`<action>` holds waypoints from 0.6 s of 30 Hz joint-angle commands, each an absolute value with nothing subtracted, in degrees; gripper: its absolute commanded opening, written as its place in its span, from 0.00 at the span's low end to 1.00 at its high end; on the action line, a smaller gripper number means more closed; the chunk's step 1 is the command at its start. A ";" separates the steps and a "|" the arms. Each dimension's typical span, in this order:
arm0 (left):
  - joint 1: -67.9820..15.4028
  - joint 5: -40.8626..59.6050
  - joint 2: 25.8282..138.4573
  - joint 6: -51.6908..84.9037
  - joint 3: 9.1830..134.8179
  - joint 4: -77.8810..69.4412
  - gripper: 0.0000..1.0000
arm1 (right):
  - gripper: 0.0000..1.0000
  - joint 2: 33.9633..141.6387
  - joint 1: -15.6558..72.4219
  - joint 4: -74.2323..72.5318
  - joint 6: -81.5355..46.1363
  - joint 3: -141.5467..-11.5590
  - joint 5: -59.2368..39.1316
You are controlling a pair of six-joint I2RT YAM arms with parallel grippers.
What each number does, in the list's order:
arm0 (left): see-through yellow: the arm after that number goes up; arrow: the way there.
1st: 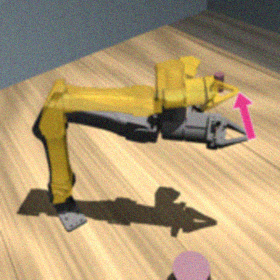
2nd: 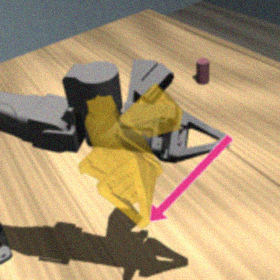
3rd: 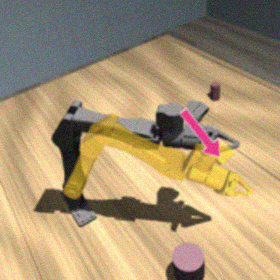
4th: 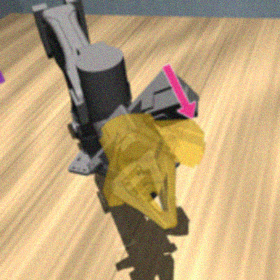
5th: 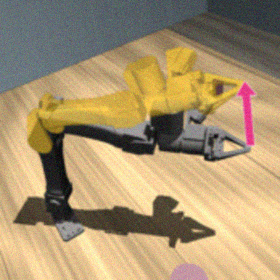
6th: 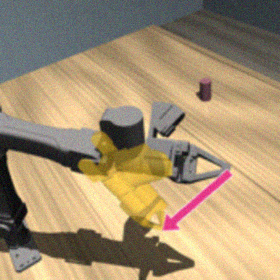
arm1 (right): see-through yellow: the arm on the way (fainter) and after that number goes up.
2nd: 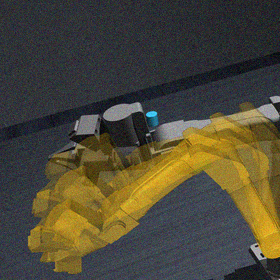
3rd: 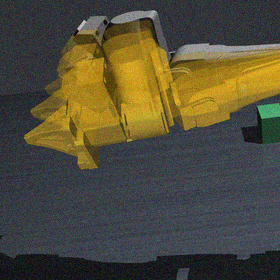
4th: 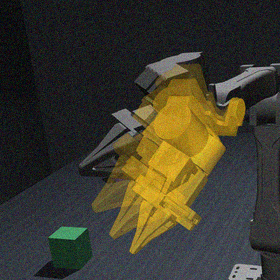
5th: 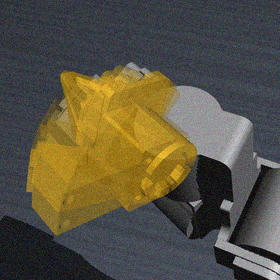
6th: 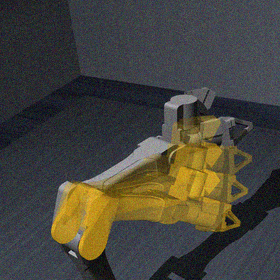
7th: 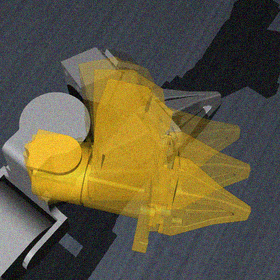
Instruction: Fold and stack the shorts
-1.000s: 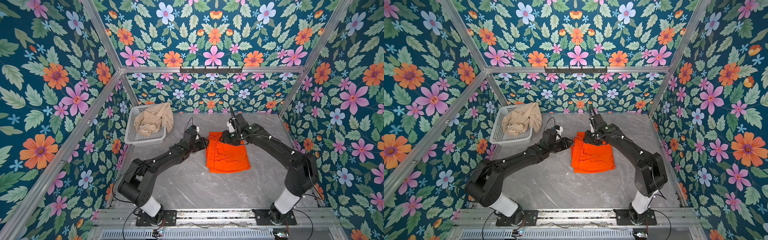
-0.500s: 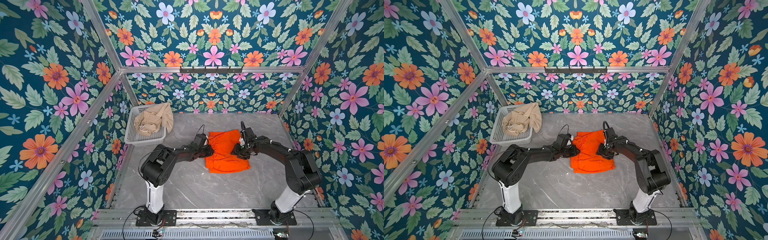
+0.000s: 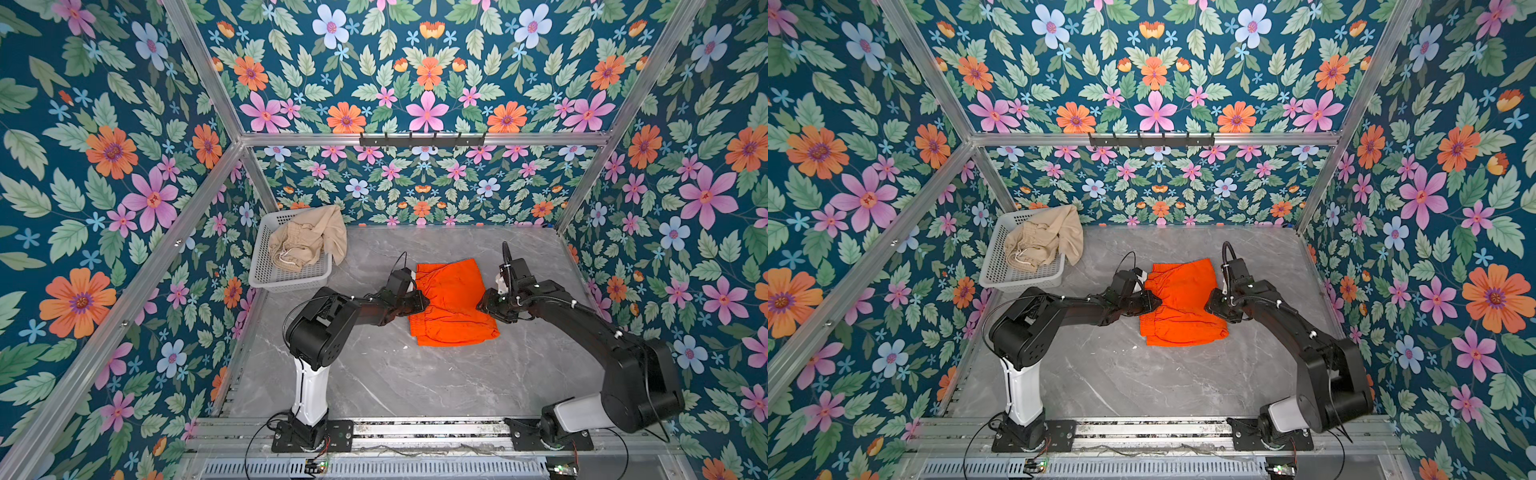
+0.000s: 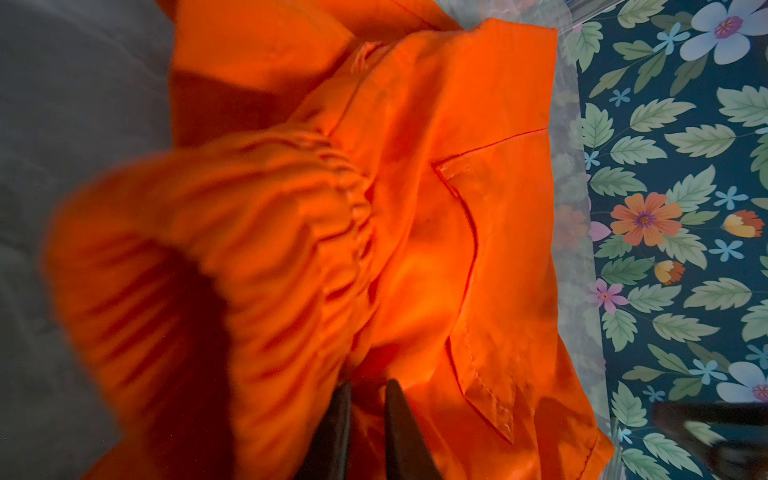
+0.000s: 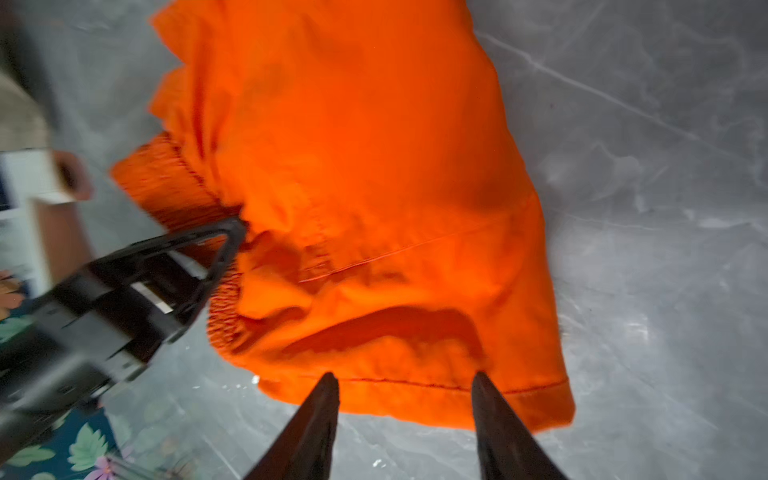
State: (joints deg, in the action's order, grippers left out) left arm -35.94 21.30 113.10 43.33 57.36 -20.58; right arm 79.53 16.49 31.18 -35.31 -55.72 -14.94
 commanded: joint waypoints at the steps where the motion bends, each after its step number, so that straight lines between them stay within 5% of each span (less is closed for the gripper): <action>1: -35.86 20.61 113.71 43.19 57.30 -15.73 0.20 | 0.51 77.46 16.53 28.36 -36.30 -53.71 -20.54; 7: -35.86 20.79 114.04 43.28 57.48 -15.91 0.20 | 0.50 83.17 16.57 23.91 -38.85 -50.17 -25.21; 18: -35.82 21.09 112.40 43.24 57.82 -15.62 0.24 | 0.50 79.93 15.64 32.18 -38.56 -45.22 -14.75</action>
